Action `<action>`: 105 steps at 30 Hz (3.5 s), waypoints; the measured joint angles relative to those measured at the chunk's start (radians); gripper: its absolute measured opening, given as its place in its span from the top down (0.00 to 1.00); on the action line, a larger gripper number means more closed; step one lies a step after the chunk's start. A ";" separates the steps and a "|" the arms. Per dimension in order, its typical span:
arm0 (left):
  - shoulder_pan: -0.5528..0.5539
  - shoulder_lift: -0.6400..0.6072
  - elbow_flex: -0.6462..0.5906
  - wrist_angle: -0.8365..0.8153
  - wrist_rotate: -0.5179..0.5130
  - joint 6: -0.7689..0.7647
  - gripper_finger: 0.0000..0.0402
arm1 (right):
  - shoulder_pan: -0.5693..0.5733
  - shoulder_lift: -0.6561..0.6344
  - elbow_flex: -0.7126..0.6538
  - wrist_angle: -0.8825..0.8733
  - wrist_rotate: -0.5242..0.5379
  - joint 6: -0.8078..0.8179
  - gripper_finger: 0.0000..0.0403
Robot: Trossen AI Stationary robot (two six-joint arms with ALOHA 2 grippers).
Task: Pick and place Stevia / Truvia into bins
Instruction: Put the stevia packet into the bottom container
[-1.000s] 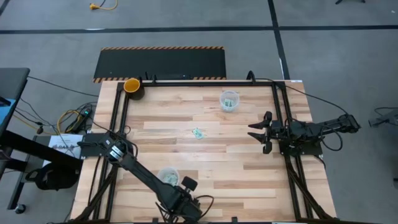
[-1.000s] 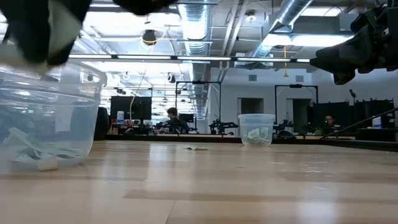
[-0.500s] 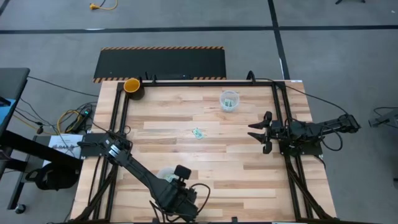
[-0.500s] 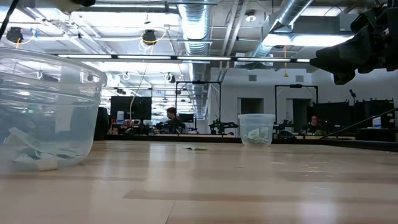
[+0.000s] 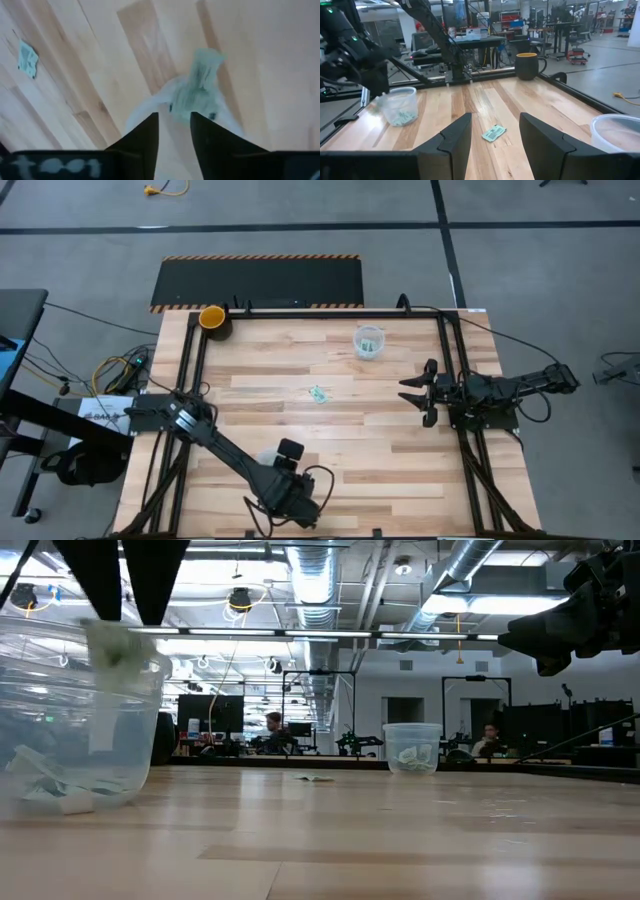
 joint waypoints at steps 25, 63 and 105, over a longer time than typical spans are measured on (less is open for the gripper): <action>0.015 -0.046 -0.148 0.403 0.080 0.112 0.69 | 0.000 0.000 0.000 0.001 0.000 0.000 0.60; 0.066 0.070 -0.206 0.475 0.186 0.261 0.46 | 0.000 0.000 0.000 -0.001 0.000 0.000 0.60; 0.066 0.070 -0.206 0.489 0.210 0.253 0.82 | 0.000 0.000 0.000 -0.001 0.000 0.000 0.60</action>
